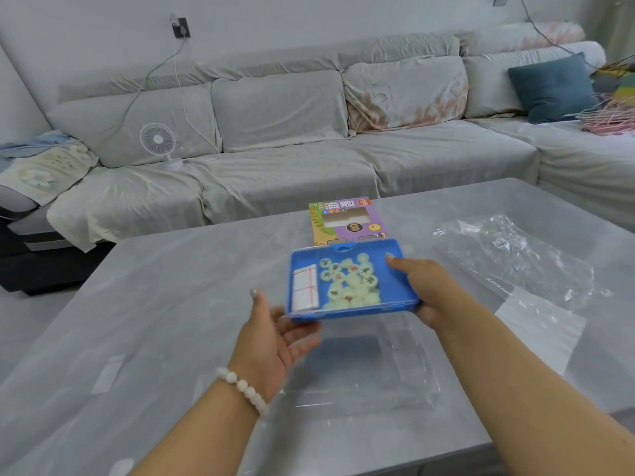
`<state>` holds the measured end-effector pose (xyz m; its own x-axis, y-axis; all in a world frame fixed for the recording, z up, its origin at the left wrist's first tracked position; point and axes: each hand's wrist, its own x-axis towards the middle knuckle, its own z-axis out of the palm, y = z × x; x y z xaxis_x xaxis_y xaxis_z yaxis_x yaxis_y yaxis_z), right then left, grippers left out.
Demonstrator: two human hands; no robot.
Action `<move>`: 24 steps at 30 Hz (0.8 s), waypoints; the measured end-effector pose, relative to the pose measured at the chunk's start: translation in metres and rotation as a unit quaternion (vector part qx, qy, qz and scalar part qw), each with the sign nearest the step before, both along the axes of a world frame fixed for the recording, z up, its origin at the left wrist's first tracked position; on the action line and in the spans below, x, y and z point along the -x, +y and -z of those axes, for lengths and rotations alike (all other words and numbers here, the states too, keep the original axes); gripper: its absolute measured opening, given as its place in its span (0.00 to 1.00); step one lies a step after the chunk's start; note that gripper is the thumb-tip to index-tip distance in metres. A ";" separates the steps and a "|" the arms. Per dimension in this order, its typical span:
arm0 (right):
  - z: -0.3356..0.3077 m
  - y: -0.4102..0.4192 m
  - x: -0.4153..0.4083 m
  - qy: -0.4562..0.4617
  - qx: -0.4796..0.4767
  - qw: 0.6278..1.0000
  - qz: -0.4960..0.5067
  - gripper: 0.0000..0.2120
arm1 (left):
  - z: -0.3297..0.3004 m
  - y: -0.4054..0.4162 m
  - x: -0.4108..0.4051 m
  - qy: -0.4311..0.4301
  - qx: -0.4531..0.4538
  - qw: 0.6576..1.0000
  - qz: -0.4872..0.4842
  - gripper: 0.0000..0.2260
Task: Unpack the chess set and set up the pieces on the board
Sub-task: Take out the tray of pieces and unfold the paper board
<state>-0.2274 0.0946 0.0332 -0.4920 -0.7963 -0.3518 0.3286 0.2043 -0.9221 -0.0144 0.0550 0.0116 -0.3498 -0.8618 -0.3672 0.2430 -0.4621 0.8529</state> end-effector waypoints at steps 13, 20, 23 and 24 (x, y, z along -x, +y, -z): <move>-0.015 0.008 0.012 -0.016 0.003 0.991 0.136 0.12 | 0.028 0.010 -0.036 -0.589 0.547 0.477 0.356 0.17; -0.007 0.000 -0.003 -0.025 0.004 0.992 0.125 0.10 | -0.004 -0.030 -0.077 -0.641 0.405 0.595 0.268 0.27; -0.004 -0.006 -0.012 -0.034 0.003 0.992 0.122 0.10 | 0.020 0.004 -0.062 -0.674 0.420 0.524 0.307 0.31; -0.002 -0.007 -0.015 -0.034 0.002 0.992 0.121 0.10 | 0.029 0.007 -0.061 -0.691 0.418 0.505 0.306 0.29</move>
